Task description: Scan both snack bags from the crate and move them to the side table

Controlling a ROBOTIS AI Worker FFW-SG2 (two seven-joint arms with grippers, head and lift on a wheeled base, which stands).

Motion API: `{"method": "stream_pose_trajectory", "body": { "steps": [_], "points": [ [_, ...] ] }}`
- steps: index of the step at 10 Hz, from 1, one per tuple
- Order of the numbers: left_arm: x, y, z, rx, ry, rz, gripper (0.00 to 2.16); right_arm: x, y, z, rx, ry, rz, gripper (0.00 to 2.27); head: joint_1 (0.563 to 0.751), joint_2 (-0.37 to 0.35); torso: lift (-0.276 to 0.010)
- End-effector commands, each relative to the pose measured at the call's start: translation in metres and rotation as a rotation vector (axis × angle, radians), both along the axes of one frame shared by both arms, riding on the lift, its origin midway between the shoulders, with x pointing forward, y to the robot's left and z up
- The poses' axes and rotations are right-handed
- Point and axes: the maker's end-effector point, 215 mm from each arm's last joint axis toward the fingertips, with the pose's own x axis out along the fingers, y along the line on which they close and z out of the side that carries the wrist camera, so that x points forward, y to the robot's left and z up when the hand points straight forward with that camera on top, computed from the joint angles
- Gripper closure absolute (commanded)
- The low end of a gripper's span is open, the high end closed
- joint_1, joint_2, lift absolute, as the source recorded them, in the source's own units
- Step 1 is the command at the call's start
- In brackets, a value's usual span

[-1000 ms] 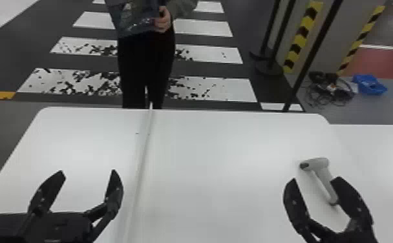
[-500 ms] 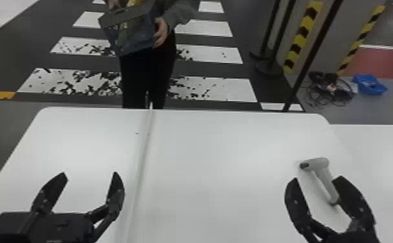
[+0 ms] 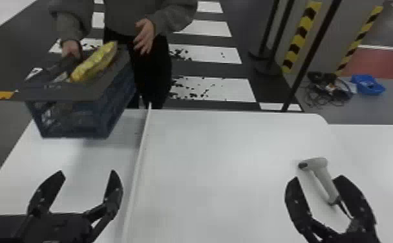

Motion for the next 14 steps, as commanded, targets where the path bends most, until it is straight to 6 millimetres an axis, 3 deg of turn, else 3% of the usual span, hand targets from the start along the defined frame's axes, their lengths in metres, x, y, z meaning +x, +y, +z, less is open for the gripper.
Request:
{"method": "stream_pose_trajectory", "body": {
  "steps": [1, 10, 14],
  "points": [
    [0.0, 0.001, 0.001, -0.001, -0.011, 0.002, 0.07, 0.0, 0.0, -0.001, 0.0, 0.001, 0.0, 0.14, 0.695, -0.115, -0.095],
    [0.001, 0.005, 0.001, 0.011, -0.031, 0.02, 0.08, -0.001, 0.0, -0.005, -0.009, 0.009, 0.003, 0.14, 0.695, -0.109, -0.095],
    [0.029, 0.011, 0.01, 0.037, -0.057, 0.04, 0.08, -0.001, 0.001, -0.005, -0.016, 0.009, 0.008, 0.14, 0.695, -0.098, -0.095]
  ]
}}
